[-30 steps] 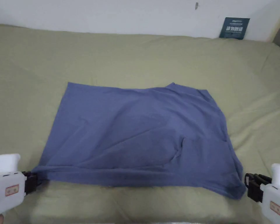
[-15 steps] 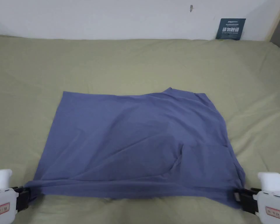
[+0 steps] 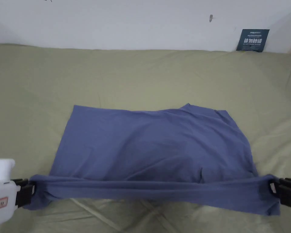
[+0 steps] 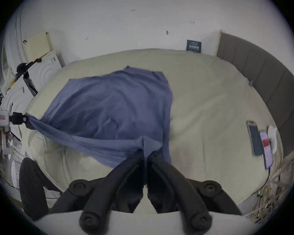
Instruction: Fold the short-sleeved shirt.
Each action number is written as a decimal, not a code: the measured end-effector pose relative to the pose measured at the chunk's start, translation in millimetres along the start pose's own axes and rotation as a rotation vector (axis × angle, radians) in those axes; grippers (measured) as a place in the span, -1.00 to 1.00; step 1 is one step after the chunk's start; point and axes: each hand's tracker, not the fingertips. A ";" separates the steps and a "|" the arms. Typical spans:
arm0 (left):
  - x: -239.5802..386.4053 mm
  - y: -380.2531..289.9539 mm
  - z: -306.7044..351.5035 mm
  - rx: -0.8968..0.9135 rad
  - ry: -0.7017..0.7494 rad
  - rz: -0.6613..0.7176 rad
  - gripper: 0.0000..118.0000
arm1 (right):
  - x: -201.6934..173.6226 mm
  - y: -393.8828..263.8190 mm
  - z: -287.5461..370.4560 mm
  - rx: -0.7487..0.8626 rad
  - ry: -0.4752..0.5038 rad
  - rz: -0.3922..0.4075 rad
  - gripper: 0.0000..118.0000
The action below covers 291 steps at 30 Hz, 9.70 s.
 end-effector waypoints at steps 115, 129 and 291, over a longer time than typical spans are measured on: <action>38.4 -26.0 90.4 0.421 0.120 0.115 -1.00 | -53.9 -24.9 89.4 0.438 -0.151 -0.110 -0.98; 29.4 62.0 -27.4 0.293 0.095 0.044 -1.00 | -79.3 7.3 32.1 0.457 -0.137 -0.083 -0.98; -164.0 -40.4 -1.1 -0.174 -0.548 0.651 -0.88 | -186.7 -22.0 143.3 0.688 -0.190 -0.006 -0.98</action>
